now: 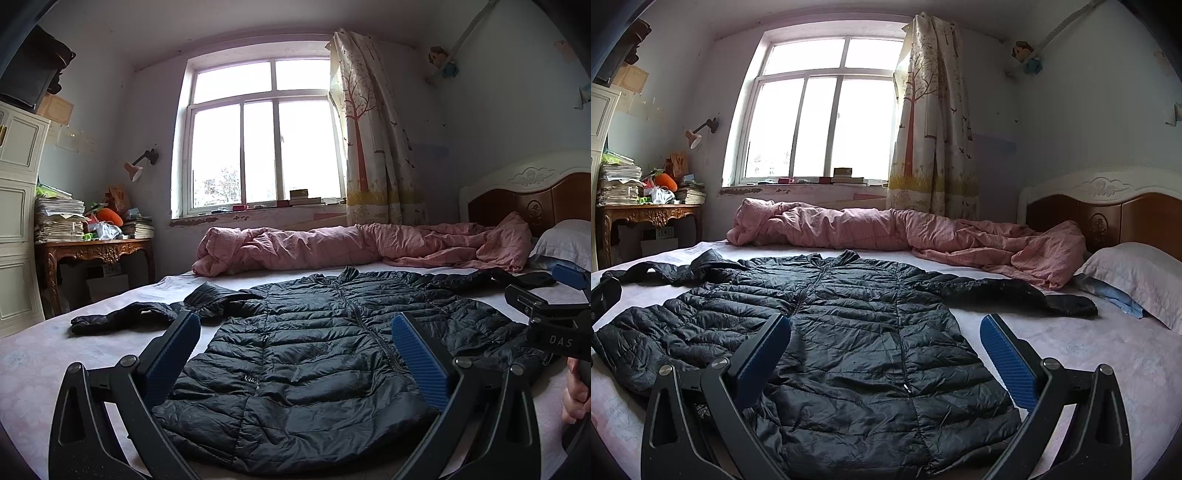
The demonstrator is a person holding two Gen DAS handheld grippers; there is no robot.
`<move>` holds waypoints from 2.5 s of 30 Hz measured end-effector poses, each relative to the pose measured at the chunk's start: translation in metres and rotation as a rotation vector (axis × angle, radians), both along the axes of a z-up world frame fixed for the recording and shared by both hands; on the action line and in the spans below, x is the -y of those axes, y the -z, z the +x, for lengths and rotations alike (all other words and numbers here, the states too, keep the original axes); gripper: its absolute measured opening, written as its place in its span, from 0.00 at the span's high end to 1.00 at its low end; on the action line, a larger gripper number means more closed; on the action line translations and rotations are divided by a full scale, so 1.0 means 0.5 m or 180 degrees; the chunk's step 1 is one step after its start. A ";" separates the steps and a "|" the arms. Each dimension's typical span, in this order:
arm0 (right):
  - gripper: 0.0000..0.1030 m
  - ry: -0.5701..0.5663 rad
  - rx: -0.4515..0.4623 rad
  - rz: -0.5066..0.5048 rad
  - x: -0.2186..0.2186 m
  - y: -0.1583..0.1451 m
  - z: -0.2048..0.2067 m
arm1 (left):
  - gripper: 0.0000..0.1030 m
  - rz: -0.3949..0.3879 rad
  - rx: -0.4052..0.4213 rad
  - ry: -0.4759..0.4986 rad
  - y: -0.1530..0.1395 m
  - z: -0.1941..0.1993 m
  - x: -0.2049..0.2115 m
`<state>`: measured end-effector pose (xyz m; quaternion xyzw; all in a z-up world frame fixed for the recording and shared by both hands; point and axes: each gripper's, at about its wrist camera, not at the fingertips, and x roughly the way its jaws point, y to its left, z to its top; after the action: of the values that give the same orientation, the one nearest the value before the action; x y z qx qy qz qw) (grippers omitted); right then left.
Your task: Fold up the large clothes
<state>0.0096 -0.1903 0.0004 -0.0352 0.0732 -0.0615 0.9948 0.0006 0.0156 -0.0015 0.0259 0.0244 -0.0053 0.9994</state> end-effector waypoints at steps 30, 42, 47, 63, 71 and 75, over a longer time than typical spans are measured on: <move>0.00 0.0000 -0.0001 -0.0011 0.000 0.001 -0.001 | 0.00 -0.0017 0.0001 -0.0013 -0.002 -0.002 -0.006; 0.00 -0.0004 0.0016 -0.0083 0.001 0.000 0.000 | 0.00 0.0004 -0.0315 0.0132 0.000 0.002 0.003; 0.00 0.0007 0.0017 -0.0088 -0.003 0.000 -0.002 | 0.00 0.0188 -0.0169 0.0052 0.001 -0.018 0.026; 0.00 0.0023 0.0021 -0.0125 -0.009 0.001 -0.006 | 0.00 -0.0153 -0.0243 -0.0003 -0.008 -0.026 -0.022; 0.00 -0.0030 -0.0080 0.0018 0.014 -0.005 -0.026 | 0.00 0.0118 -0.0095 -0.0011 -0.018 -0.066 -0.024; 0.00 -0.0156 -0.0567 -0.0127 0.022 -0.002 -0.023 | 0.00 0.0347 -0.0282 0.0131 -0.020 -0.072 -0.024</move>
<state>-0.0019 -0.2014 0.0013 -0.0621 0.1592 -0.0353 0.9847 -0.0355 0.0277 0.0085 0.0806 0.0683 -0.0255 0.9941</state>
